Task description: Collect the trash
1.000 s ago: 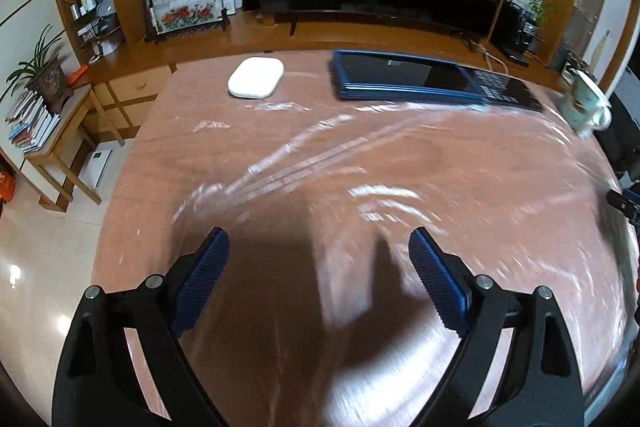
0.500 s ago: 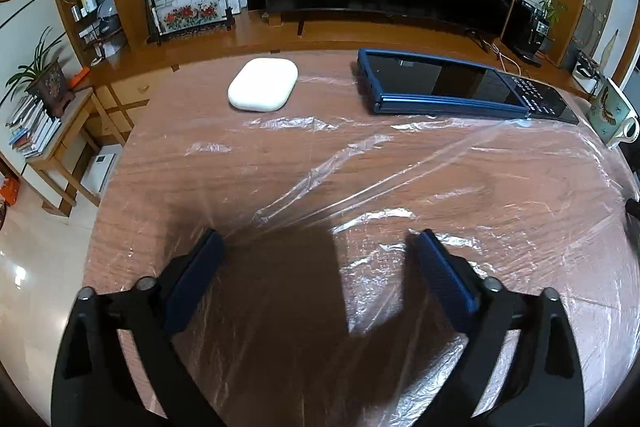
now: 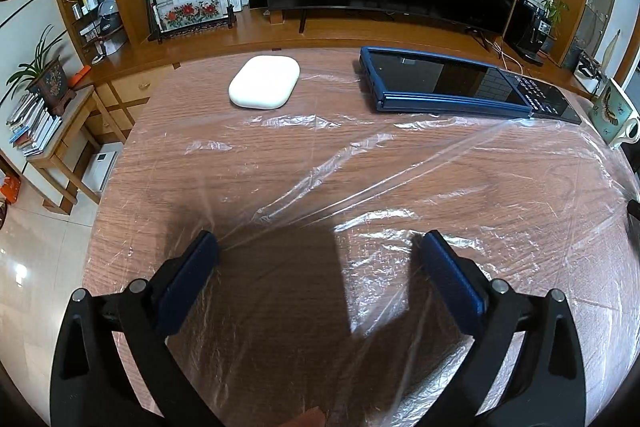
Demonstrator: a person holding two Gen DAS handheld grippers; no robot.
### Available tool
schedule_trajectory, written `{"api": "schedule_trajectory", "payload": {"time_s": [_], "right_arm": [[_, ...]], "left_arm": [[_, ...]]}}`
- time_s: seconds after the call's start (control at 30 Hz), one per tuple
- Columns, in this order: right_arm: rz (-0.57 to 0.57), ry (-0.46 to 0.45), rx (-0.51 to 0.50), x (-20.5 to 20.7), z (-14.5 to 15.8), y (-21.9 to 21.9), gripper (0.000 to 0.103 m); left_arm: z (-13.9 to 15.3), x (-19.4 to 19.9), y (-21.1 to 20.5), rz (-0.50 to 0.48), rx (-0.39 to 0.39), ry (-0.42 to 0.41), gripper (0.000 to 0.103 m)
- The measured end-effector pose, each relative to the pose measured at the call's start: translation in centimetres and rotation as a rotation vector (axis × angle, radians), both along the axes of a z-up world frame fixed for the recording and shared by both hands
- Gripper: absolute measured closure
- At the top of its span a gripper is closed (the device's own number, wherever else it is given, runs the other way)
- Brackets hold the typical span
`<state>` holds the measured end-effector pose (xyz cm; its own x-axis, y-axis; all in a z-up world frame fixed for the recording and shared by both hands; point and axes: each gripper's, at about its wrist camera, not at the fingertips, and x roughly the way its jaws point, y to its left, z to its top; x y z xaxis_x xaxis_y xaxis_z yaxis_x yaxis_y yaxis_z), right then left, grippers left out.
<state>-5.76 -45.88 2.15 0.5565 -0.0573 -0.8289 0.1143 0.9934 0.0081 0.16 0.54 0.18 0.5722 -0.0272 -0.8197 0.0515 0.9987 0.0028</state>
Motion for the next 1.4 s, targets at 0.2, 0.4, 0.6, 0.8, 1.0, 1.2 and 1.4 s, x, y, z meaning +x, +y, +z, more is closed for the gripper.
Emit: {"api": "schedule_trajectory", "payload": {"time_s": [0.2,0.4,0.6,0.8,1.0,1.2,1.4], "right_arm": [[0.000,0.000,0.000,0.00,0.00,0.00,0.004],[0.000,0.000,0.000,0.00,0.00,0.00,0.004],[0.000,0.000,0.000,0.00,0.00,0.01,0.004],[0.000,0.000,0.000,-0.01,0.00,0.01,0.004],[0.000,0.000,0.000,0.00,0.00,-0.01,0.004],[0.000,0.000,0.000,0.00,0.00,0.00,0.004],[0.000,0.000,0.000,0.00,0.00,-0.01,0.004]], "left_arm": [[-0.03,0.19,0.15,0.003,-0.002,0.001,0.001],[-0.11,0.08,0.45,0.004,-0.002,0.001,0.001],[-0.09,0.09,0.49,0.004,-0.003,0.001,0.001],[-0.09,0.16,0.42,0.004,-0.002,0.001,0.001],[-0.08,0.11,0.51,0.004,-0.003,0.001,0.001],[-0.07,0.10,0.47,0.003,-0.003,0.001,0.001],[-0.07,0.11,0.49,0.004,-0.002,0.001,0.001]]}}
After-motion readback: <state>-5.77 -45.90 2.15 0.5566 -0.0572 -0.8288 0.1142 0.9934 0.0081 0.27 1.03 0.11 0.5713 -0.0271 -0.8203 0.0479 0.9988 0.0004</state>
